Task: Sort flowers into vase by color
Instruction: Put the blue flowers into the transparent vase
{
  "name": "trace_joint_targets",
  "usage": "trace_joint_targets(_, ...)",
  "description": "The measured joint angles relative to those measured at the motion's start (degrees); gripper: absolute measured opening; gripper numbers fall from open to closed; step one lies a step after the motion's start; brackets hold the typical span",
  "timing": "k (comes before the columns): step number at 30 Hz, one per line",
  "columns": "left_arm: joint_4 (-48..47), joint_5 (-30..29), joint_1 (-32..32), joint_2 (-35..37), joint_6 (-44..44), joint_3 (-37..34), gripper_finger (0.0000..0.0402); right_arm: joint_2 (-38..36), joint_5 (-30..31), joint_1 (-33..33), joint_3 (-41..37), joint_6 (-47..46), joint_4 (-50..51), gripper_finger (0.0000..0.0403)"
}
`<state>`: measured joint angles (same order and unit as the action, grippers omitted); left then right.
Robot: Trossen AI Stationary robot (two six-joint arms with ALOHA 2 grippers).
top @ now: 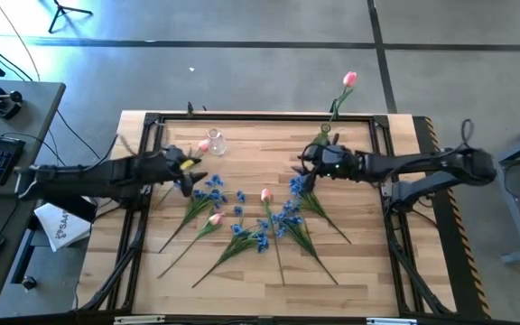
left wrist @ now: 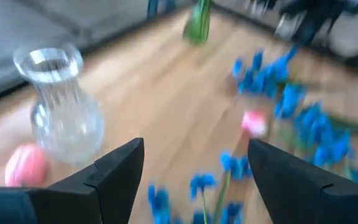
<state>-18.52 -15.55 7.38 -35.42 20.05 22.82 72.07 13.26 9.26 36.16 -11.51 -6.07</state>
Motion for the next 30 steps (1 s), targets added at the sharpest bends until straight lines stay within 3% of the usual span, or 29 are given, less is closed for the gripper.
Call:
trace_joint_targets(6, -24.67, 1.17, -5.67, -16.69, 12.29, 12.08, 0.0273, 8.39, -0.01, 1.35, 0.26, 5.46, -8.61, 0.0243)
trace_joint_targets(9, -36.87, 7.01, -9.61, -23.91, 22.15, 16.23, 0.0273, 10.49, 0.02, 2.41, 1.35, 9.48, -9.22, 0.0268)
trace_joint_targets(12, -43.18, 15.65, -15.38, -28.76, 32.58, 17.41, 0.0273, 10.93, 0.0, 3.8, 1.66, 12.04, -9.37, 0.0282)
trace_joint_targets(15, -42.02, 21.42, -22.18, -31.71, 42.99, 17.29, 0.0273, 10.93, 0.06, 5.24, 1.66, 14.76, -9.57, 0.0282)
trace_joint_targets(20, -36.29, 19.05, -28.31, -36.32, 52.48, 17.29, 0.0273, 10.93, 0.03, 6.87, 1.59, 17.87, -9.28, 0.0271)
trace_joint_targets(26, -34.65, 17.42, -27.52, -43.81, 49.87, 17.29, 0.0271, 10.91, 0.03, 6.57, 1.53, 17.55, -7.11, 0.0259)
trace_joint_targets(30, -34.6, 17.2, -25.82, -48.33, 44.16, 17.29, 0.0247, 10.75, 0.03, 5.39, 1.53, 16.07, -5.41, 0.0258)
